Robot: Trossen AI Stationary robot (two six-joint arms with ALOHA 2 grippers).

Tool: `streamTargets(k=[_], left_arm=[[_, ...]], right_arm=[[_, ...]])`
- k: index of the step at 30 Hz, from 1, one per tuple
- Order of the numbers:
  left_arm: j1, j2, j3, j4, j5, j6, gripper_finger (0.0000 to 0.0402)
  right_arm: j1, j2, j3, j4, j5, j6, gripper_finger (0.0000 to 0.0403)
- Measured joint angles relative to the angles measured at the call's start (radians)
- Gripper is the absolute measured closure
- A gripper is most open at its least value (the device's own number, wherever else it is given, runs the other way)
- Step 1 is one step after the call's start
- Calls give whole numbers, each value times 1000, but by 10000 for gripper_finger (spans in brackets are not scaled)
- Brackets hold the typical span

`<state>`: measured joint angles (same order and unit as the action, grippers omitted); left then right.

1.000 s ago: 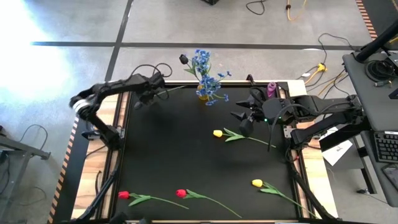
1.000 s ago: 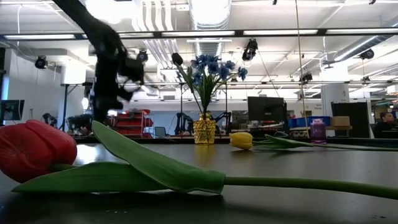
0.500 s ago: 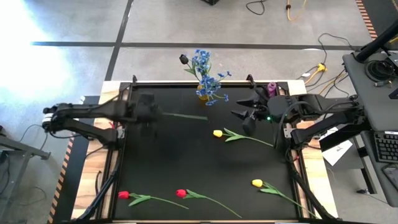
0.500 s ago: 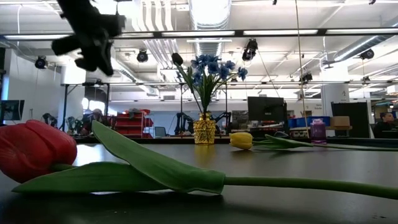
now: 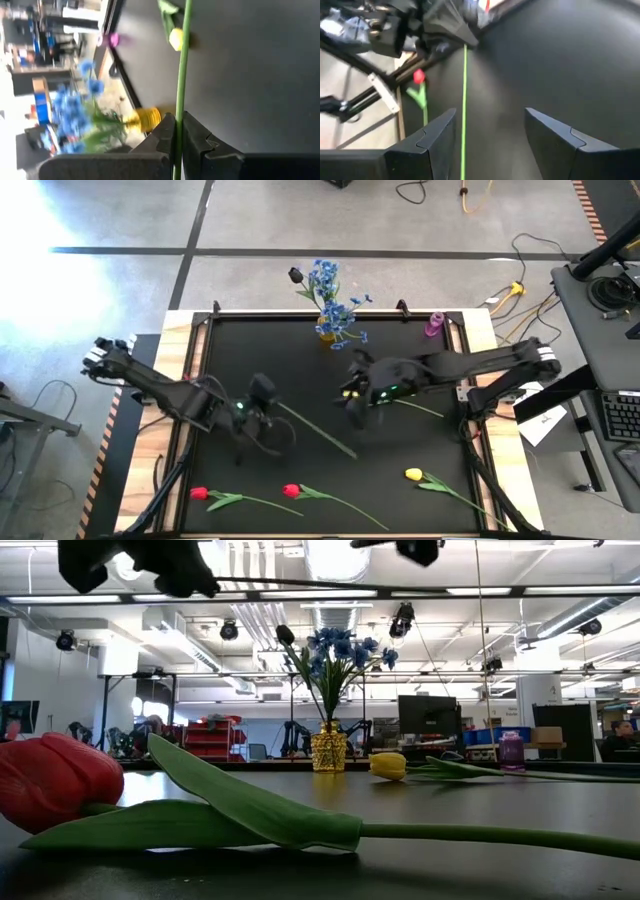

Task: Sort flowers into vase by color
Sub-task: Put the black flower into the yellow vase

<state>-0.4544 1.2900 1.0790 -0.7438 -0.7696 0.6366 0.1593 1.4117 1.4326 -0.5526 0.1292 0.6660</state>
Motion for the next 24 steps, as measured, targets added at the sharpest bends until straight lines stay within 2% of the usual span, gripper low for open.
streamTargets(k=[5, 12, 16, 19, 24], left_arm=[[-24, 125, 76, 2, -2, 30, 402], [-38, 267, 231, -4, 6, 8, 401], [-48, 320, 300, -10, 75, 5, 401], [-55, 353, 339, -36, 79, 5, 401], [-56, 373, 368, -54, 80, 5, 401]], right_arm=[[18, 117, 0, 86, -125, 91, 184], [31, 233, 0, 170, -156, 160, 184], [35, 260, 0, 226, -200, 154, 184], [41, 261, 0, 246, -209, 149, 187], [44, 260, 0, 243, -217, 152, 227]])
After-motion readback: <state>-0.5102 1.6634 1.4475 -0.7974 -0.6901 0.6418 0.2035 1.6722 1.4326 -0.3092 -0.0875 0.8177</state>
